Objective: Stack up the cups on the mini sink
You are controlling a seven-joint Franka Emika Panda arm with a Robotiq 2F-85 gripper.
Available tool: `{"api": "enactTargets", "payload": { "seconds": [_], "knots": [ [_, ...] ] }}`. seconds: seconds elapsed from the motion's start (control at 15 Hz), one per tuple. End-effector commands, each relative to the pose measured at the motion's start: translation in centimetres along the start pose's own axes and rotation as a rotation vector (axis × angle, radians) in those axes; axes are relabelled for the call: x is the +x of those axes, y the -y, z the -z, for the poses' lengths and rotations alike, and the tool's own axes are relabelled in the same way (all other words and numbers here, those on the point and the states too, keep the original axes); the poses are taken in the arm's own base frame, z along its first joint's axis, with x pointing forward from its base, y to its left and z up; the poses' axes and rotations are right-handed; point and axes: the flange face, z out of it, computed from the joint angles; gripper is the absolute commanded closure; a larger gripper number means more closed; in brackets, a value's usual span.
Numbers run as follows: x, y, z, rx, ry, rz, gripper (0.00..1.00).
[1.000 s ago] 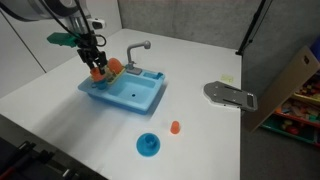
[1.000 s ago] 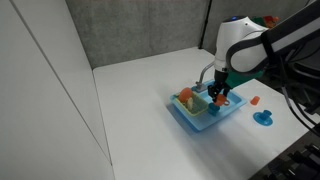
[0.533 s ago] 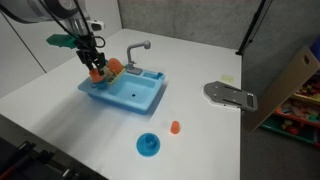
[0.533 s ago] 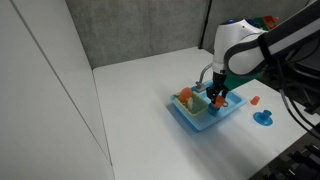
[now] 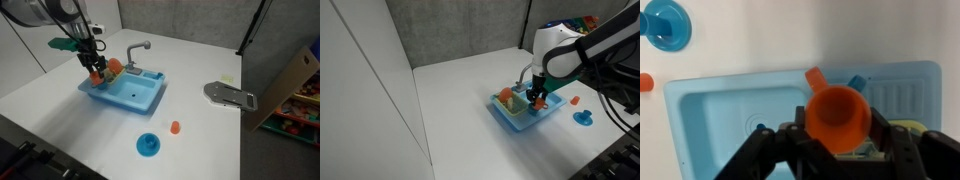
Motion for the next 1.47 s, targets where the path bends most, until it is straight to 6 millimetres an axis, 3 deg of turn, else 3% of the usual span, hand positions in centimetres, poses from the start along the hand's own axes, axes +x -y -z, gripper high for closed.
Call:
{"api": "enactTargets", "payload": {
  "seconds": [0.0, 1.4],
  "knots": [
    [0.7, 0.4, 0.2, -0.006, -0.009, -0.002, 0.63],
    [1.8, 0.6, -1.0, -0.012, -0.003, -0.006, 0.63]
  ]
}}
